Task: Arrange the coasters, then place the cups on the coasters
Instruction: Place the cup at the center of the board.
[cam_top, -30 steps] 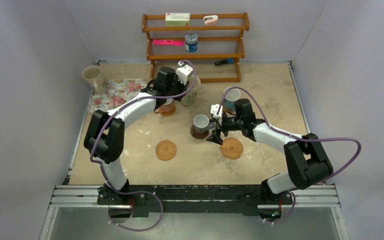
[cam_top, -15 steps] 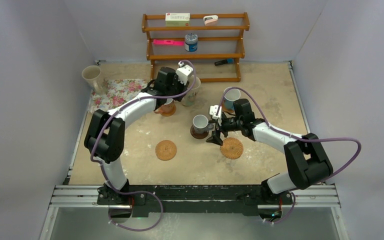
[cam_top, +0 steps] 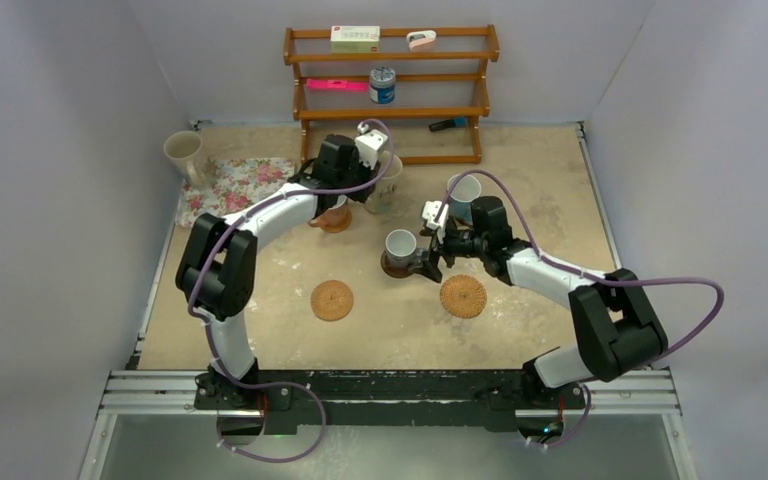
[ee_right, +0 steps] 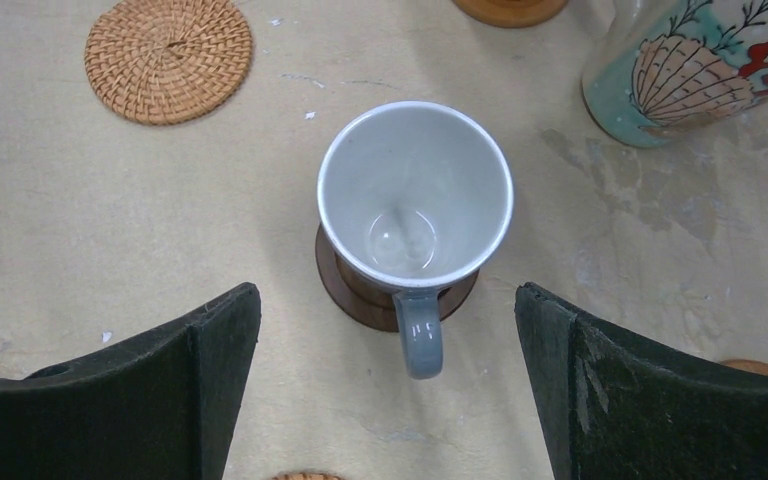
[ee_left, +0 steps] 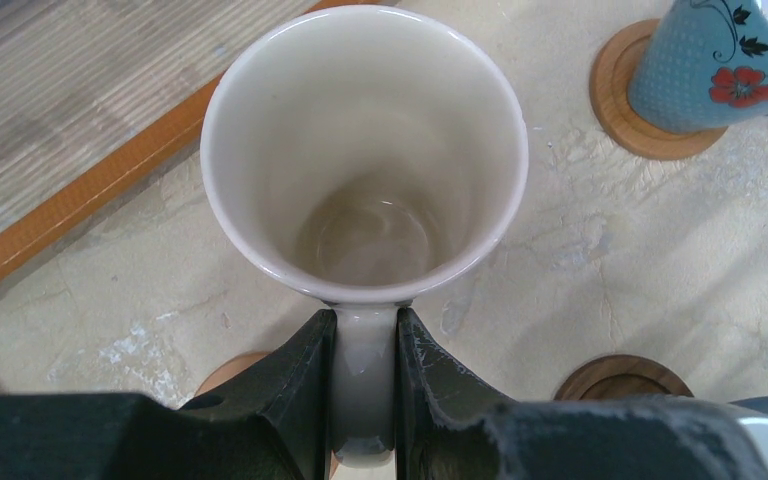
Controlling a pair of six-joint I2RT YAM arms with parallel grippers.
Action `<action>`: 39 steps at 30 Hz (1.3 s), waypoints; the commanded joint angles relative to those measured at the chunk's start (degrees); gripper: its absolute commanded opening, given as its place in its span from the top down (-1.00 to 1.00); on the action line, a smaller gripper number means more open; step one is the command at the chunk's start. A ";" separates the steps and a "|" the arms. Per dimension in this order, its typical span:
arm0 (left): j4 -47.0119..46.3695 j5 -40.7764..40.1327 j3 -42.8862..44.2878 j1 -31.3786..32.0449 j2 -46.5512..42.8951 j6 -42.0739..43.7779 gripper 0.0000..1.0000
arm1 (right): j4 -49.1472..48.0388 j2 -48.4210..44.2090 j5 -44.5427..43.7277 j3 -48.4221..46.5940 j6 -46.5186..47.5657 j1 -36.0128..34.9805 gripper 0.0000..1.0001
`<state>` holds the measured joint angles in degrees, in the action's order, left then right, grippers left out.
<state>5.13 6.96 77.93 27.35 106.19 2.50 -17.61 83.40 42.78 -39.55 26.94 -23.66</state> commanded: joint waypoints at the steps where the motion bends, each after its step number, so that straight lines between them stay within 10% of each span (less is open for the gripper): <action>1: -6.86 1.03 4.45 0.37 0.27 -3.34 0.92 | -4.38 -1.81 -1.51 0.79 -2.93 0.77 -0.98; 20: -5.33 4.09 4.51 1.73 1.11 -7.00 0.04 | -9.22 -2.01 -2.51 1.49 -8.11 3.60 -0.98; 39: -3.16 2.74 3.69 2.09 -0.15 -5.03 -0.30 | -9.05 -1.58 -2.62 1.24 -7.93 3.70 -0.98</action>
<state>3.53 8.56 79.66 28.97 107.90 -3.40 -24.84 82.67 39.99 -38.20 19.33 -20.18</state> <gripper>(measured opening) 0.644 0.987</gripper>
